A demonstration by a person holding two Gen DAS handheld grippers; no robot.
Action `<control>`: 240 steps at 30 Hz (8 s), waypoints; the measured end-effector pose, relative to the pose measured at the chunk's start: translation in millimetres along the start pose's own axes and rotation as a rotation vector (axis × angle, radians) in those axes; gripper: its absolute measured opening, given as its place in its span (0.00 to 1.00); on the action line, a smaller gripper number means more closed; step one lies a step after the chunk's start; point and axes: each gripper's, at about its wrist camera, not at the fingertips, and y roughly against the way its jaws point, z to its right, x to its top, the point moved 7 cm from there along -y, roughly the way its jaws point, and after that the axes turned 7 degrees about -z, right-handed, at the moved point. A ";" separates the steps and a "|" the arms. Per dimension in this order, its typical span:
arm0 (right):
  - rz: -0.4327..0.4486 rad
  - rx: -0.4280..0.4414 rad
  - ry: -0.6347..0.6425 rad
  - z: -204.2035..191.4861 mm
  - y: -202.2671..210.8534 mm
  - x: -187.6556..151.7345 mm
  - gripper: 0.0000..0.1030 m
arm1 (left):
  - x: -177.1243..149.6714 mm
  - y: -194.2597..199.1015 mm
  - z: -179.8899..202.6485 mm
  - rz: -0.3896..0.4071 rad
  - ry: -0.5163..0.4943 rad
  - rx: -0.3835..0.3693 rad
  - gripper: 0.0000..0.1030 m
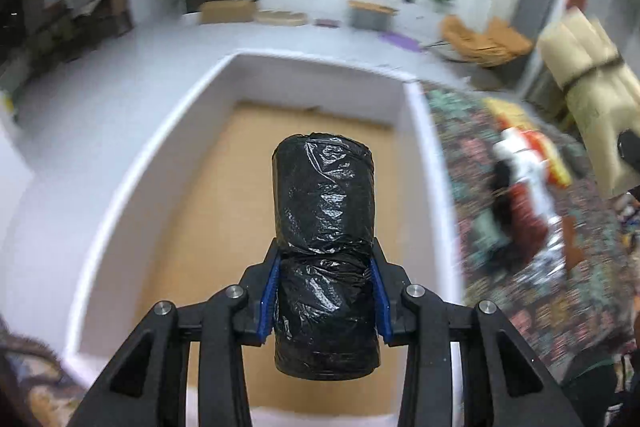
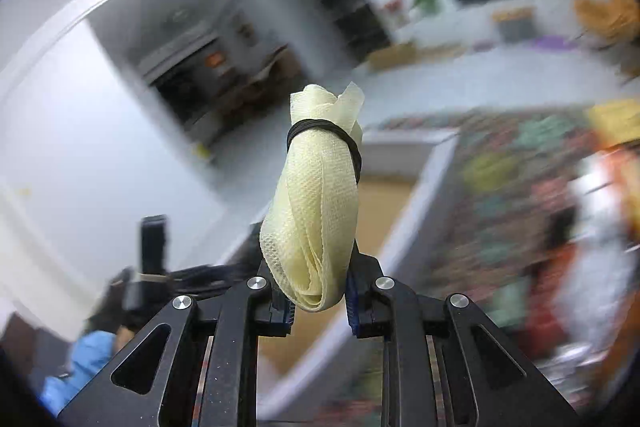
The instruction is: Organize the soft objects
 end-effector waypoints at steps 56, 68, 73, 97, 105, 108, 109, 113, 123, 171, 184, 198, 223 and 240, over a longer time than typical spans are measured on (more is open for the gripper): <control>0.029 -1.121 -0.632 313.5 171.7 -233.9 0.92 | -86.0 -176.5 308.6 -0.036 -0.409 -0.134 1.00; 0.044 -1.133 -0.632 315.1 173.0 -230.7 0.94 | -85.7 -177.2 308.4 -0.036 -0.410 -0.134 1.00; 0.045 -1.133 -0.633 315.6 172.8 -230.4 0.94 | -85.6 -177.4 308.6 -0.036 -0.410 -0.134 1.00; 0.045 -1.135 -0.634 316.2 172.6 -230.6 0.94 | -85.3 -177.5 308.1 -0.036 -0.410 -0.136 1.00; 0.045 -1.135 -0.635 316.5 172.5 -230.7 0.94 | -85.3 -177.5 308.0 -0.036 -0.410 -0.136 1.00; 0.045 -1.135 -0.635 316.5 172.5 -230.7 0.94 | -85.3 -177.6 308.1 -0.036 -0.410 -0.136 1.00; 0.045 -1.135 -0.635 316.5 172.6 -230.7 0.94 | -85.3 -177.4 307.9 -0.036 -0.410 -0.136 1.00; 0.045 -1.135 -0.635 316.6 172.5 -230.7 0.94 | -85.3 -177.4 307.8 -0.037 -0.410 -0.136 1.00; 0.045 -1.136 -0.635 316.7 172.6 -230.7 0.94 | -85.3 -177.4 307.6 -0.037 -0.411 -0.137 1.00; 0.072 -0.654 -0.285 264.4 91.6 -162.0 0.62 | -84.7 -178.1 307.0 -0.038 -0.411 -0.140 1.00; 0.298 -0.726 -0.615 379.0 190.3 -140.8 0.71 | -84.3 -178.1 306.8 -0.039 -0.412 -0.140 1.00; 0.100 -0.908 -0.416 305.3 151.8 -182.9 0.77 | -84.3 -178.0 306.5 -0.039 -0.412 -0.140 1.00; -0.025 -1.017 -0.429 337.5 138.7 -198.4 0.92 | -84.4 -177.8 306.0 -0.039 -0.413 -0.141 1.00; -0.025 -1.019 -0.430 337.7 138.4 -198.1 0.92 | -84.4 -177.8 305.5 -0.040 -0.413 -0.143 1.00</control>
